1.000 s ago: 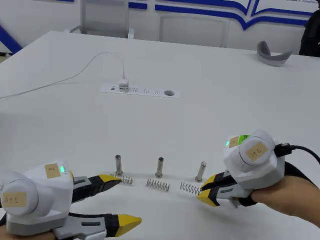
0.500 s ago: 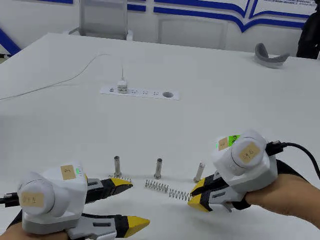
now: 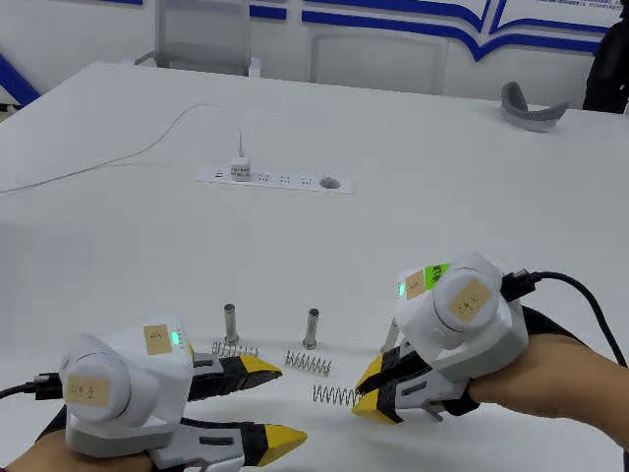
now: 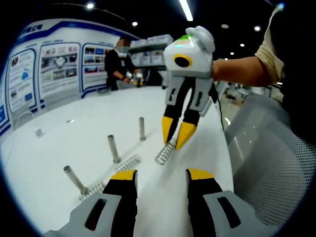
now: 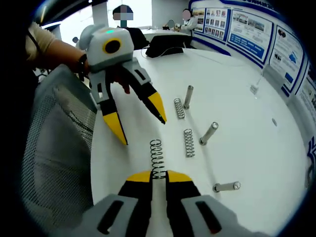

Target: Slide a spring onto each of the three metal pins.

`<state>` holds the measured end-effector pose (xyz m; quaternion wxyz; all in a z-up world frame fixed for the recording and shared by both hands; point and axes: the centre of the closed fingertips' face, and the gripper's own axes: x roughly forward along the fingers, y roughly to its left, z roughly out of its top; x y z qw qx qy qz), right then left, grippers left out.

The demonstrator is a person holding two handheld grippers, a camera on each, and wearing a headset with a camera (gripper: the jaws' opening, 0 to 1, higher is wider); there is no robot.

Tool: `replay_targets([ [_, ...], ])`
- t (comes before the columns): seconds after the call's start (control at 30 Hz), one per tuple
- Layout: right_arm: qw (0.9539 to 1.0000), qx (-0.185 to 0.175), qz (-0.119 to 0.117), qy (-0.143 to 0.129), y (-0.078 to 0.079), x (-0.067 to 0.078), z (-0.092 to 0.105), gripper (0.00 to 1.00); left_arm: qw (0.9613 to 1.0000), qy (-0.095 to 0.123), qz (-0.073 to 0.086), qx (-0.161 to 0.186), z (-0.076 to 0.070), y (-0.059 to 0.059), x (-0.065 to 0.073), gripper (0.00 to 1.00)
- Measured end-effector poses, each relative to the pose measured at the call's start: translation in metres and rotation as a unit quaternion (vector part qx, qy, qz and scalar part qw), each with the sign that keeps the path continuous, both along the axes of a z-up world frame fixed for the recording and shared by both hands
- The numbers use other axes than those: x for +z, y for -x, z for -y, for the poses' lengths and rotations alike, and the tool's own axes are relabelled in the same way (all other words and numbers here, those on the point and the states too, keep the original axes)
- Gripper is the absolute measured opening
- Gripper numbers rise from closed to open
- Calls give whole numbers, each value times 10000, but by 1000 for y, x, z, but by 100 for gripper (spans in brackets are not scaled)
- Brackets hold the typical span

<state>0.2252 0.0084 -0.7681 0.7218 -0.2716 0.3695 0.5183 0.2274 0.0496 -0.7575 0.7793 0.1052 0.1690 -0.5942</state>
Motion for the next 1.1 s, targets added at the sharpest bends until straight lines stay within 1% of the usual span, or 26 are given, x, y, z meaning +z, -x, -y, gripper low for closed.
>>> replay_targets([
  [0.3, 9995, 323, -17, 48, 8, 2, -13, 11, 9997, -57, 129, -223, 5, 6, -1, 29],
  [0.47, 9989, 462, -15, 96, 11, 3, -18, 11, 9994, -39, 159, -309, 7, 9, 1, 24],
  [0.83, 9979, 633, -8, 138, 15, 5, -24, 11, 9984, -138, 318, -449, 9, 12, -2, 14],
  [1.1, 9976, 677, 10, 134, 17, 10, -26, 11, 9981, -196, 352, -476, 9, 12, -4, 13],
])
